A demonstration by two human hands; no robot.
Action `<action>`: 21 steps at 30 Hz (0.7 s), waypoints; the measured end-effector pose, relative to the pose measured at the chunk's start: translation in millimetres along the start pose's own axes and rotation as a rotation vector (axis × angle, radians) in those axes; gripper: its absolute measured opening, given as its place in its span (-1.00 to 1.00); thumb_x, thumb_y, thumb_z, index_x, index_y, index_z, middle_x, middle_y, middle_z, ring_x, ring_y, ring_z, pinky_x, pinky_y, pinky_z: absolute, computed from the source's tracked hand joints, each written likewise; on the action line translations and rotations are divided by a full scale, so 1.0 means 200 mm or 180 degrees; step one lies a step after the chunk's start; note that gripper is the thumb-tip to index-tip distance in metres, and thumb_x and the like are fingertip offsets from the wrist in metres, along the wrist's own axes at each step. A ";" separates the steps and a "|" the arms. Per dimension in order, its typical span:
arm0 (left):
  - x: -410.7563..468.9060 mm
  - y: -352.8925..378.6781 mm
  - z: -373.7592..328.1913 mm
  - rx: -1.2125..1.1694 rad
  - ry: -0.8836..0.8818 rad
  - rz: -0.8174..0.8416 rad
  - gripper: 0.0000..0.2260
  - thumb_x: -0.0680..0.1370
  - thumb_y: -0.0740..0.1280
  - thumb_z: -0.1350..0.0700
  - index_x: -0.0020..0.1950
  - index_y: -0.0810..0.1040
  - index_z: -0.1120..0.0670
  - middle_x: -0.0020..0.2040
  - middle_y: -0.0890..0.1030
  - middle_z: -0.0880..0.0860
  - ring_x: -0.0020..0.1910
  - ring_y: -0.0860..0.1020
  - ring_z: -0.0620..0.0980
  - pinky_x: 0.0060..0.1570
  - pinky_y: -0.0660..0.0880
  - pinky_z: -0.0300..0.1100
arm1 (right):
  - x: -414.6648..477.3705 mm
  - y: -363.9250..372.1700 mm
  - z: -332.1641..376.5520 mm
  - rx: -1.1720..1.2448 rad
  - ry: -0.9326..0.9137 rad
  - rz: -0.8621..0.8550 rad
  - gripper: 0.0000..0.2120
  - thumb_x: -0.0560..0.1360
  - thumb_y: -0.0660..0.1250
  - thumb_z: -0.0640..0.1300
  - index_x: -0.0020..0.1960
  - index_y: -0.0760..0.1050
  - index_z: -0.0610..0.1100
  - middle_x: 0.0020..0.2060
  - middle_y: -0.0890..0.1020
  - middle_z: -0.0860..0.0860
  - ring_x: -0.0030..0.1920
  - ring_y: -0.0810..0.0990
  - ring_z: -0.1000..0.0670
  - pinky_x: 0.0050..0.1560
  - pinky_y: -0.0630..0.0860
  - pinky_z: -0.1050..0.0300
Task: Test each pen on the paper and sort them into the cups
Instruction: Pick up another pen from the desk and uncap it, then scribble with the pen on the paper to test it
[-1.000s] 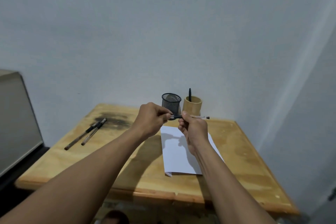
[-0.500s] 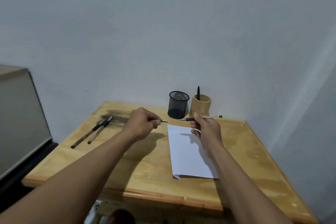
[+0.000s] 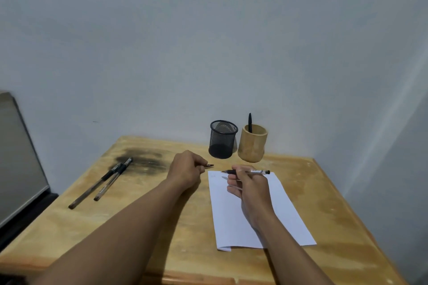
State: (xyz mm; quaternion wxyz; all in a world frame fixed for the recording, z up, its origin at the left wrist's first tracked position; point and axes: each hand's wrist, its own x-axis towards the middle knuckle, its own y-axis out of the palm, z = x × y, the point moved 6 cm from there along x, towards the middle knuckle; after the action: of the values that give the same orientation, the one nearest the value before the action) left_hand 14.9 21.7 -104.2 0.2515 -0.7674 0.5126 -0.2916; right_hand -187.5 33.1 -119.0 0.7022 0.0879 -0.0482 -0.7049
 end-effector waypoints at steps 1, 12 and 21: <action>0.01 0.02 0.00 0.0011 -0.0004 0.0015 -0.82 0.51 0.46 0.19 0.09 0.73 0.03 0.06 0.72 0.01 0.03 0.60 -0.03 0.00 0.42 -0.26 | 0.00 0.00 -0.01 -0.0016 -0.0019 -0.0003 -0.82 0.63 0.32 -0.12 0.08 0.63 -0.21 -0.16 0.71 -0.15 -0.15 0.70 -0.02 -0.11 0.68 0.11; -0.28 -0.06 -0.08 0.0749 0.0915 0.0056 -0.62 0.55 0.22 -0.20 0.25 0.63 -0.10 0.24 0.65 -0.07 0.23 0.56 0.04 0.16 0.50 -0.04 | 0.00 0.00 -0.01 -0.0383 -0.0181 0.0027 -0.86 0.62 0.33 -0.12 0.02 0.63 -0.17 -0.21 0.69 -0.12 -0.20 0.66 0.01 -0.10 0.67 0.16; -0.44 0.02 0.00 0.1568 0.0653 0.0800 -0.38 0.51 0.05 -0.45 0.54 0.21 -0.27 0.62 0.16 0.01 0.61 0.02 0.09 0.52 -0.09 0.26 | 0.03 0.03 0.03 -0.1032 -0.0049 -0.0016 -0.85 0.57 0.37 -0.11 -0.06 0.58 -0.20 -0.33 0.60 -0.12 -0.33 0.53 -0.04 -0.41 0.50 0.11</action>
State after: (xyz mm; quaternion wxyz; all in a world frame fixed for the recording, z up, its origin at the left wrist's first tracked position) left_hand -15.1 101.9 -123.0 0.4113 -0.5802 0.5402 -0.4499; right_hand -182.6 26.2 -111.4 0.7050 -0.0319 0.0610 -0.7058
